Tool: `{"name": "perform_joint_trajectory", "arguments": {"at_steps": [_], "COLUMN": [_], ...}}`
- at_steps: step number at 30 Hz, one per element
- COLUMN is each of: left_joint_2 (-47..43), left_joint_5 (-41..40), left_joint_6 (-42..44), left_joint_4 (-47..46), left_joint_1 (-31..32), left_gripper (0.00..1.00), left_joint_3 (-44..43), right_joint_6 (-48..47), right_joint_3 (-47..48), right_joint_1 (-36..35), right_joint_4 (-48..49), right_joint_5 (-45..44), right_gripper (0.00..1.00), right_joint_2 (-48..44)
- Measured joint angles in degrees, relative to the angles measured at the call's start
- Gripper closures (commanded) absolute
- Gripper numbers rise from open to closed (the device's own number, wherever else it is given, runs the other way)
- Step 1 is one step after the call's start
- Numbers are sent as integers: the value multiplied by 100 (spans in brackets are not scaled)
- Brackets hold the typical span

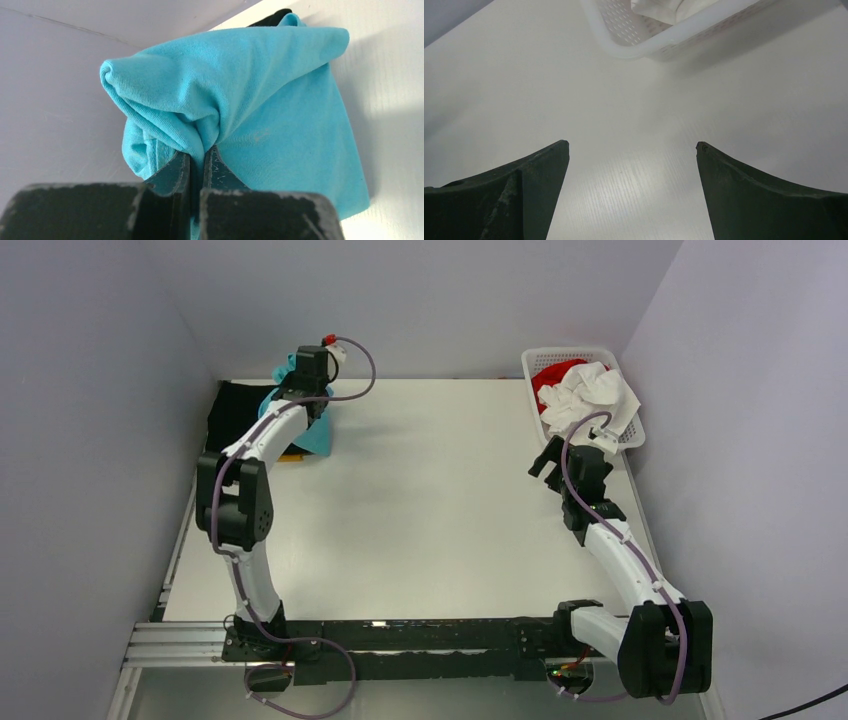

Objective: Fold and stack the t-shirts
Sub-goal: Put the neatly folded tshirt into the corner of the board with the left arm

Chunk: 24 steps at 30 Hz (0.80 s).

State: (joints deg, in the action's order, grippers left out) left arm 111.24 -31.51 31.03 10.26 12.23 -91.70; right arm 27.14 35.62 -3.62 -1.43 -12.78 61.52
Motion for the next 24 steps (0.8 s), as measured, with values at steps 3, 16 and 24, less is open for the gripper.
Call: {"name": "perform_joint_trajectory", "arguments": {"at_steps": [3,16,24], "left_joint_2": [-103,-730,-555], "left_joint_5": [177,1272,2197], "left_joint_6": [-33,-345,-404], "left_joint_4": [214,953,1464], "left_joint_1": [-42,-518,-1040], "left_gripper": [100,100,100], "left_joint_3": [-155,-584,-984], "right_joint_6": [0,-22,-59], "right_joint_3": [0,0,0], "right_joint_1": [0,0,0], "right_joint_4": [0,63,61], "right_joint_5": [0,46,39], "right_gripper": [0,0,0], "right_joint_2": [7,42,42]}}
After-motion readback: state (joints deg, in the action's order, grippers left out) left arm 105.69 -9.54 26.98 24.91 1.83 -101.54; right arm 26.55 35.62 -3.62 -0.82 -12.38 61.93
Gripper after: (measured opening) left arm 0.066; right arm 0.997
